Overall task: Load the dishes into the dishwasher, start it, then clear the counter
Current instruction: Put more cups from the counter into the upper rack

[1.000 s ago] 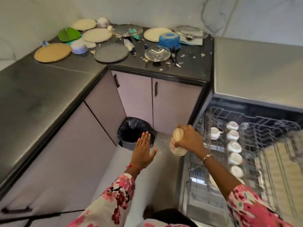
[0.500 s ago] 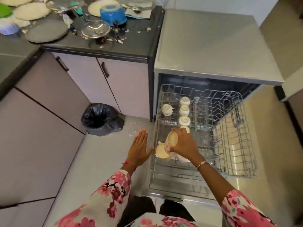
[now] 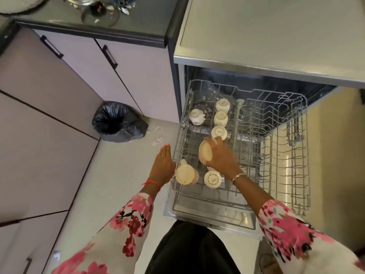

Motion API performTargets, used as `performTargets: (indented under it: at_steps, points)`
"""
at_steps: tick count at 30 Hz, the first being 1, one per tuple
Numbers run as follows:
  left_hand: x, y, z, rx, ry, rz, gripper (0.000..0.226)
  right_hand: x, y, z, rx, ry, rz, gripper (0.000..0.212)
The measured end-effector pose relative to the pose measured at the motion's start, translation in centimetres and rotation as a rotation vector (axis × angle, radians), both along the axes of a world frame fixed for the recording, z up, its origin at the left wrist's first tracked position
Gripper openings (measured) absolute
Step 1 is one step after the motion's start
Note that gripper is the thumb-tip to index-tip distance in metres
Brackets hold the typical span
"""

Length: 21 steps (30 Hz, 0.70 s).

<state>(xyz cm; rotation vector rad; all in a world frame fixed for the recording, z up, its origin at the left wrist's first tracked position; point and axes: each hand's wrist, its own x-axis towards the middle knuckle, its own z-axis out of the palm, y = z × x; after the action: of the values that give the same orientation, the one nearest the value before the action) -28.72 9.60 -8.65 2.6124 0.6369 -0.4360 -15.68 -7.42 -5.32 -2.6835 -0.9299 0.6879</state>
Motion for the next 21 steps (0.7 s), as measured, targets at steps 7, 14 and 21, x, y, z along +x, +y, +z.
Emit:
performTargets:
  at_steps: [7,14,21]
  points:
    - [1.9,0.5,-3.0,-0.146,0.096,0.013,0.06,1.0,4.2,-5.6,-0.081,0.043,0.159,0.084]
    - [1.5,0.7,-4.8,-0.056,0.192,-0.037,0.059,1.2,7.3,-9.1,-0.089,0.051,0.205,0.08]
    - [1.3,0.8,-5.2,-0.094,0.21,-0.034,0.067,0.9,7.4,-10.4,-0.042,0.091,0.141,0.086]
